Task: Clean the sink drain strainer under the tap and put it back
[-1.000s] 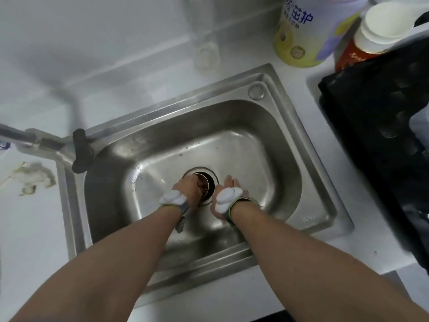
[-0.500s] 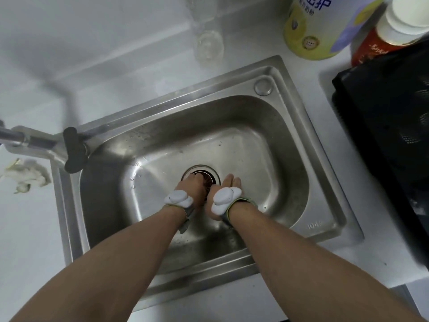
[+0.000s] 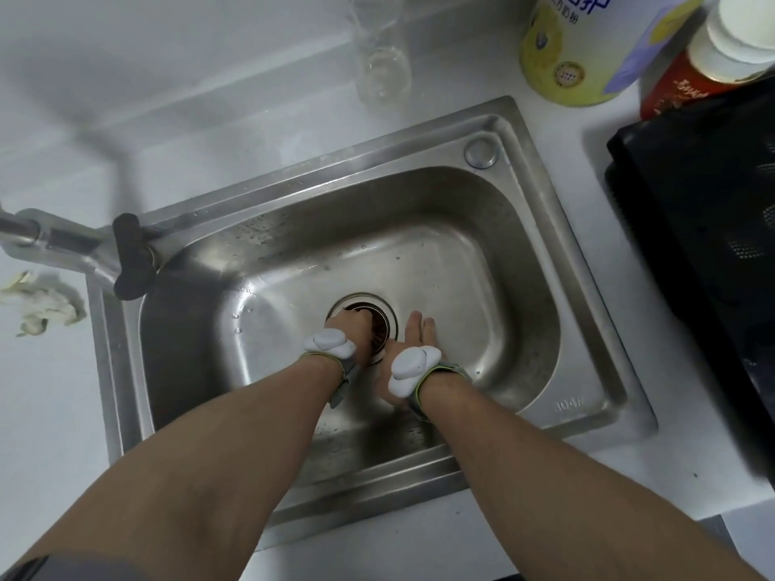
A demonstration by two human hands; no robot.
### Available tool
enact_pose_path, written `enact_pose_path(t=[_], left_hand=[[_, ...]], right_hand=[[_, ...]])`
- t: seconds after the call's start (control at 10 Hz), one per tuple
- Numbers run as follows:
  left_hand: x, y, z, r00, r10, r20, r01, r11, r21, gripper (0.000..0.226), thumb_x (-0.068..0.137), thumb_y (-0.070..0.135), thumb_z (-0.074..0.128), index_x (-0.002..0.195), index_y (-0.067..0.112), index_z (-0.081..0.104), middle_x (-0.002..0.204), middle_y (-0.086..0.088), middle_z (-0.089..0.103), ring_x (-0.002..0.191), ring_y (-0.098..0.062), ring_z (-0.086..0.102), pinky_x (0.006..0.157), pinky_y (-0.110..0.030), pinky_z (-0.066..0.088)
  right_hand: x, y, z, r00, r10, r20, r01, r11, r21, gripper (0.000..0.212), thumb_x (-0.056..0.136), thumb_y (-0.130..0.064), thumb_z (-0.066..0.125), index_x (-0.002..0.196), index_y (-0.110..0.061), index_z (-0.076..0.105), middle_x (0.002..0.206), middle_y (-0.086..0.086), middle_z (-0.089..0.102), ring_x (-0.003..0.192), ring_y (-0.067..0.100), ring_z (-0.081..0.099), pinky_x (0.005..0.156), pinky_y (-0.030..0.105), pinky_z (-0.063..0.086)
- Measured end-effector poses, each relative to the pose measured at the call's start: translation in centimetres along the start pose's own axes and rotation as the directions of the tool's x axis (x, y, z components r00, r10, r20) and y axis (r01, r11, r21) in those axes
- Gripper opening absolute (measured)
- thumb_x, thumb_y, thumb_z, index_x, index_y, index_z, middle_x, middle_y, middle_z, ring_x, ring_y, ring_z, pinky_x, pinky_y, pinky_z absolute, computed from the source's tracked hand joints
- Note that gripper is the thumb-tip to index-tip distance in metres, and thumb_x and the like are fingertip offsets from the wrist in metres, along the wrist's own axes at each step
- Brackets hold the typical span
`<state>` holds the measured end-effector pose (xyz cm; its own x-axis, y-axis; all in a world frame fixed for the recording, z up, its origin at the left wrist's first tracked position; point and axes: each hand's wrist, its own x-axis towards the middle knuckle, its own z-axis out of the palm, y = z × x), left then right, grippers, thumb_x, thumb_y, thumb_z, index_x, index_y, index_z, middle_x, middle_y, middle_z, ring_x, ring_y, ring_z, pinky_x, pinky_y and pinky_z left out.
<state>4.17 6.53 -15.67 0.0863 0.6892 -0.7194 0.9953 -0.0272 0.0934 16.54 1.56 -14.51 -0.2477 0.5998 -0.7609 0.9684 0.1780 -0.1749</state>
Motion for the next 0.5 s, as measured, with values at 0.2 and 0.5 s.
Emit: enact_pose_path(t=[0.2,0.5], left_hand=[[-2.8,0.6,-1.7,0.998,-0.062,0.022,0.064,0.993,-0.098,0.049,0.094,0.026,0.052,0.14,0.012,0.04,0.146,-0.009,0.043,0.132,-0.028,0.043,0.103,-0.034,0.04],[-15.0,-1.2,-5.5,0.938,-0.222,-0.268,0.11,0.92,-0.376,0.031,0.089,0.039,0.048,0.114,0.025,0.06,0.117,-0.008,0.068,0.103,-0.03,0.063,0.09,-0.034,0.051]], right_hand=[[-2.2,0.2,-4.3,0.988,0.04,0.151,-0.026,0.995,-0.093,0.062,0.101,-0.036,0.022,0.151,-0.008,-0.002,0.158,0.025,-0.003,0.145,0.042,-0.001,0.119,0.042,0.003],[-10.1,-4.4,-12.0,0.992,-0.12,-0.037,0.123,0.987,0.105,0.031,0.098,-0.011,0.038,0.119,0.003,0.056,0.122,0.016,0.058,0.125,0.024,0.049,0.099,0.026,0.04]])
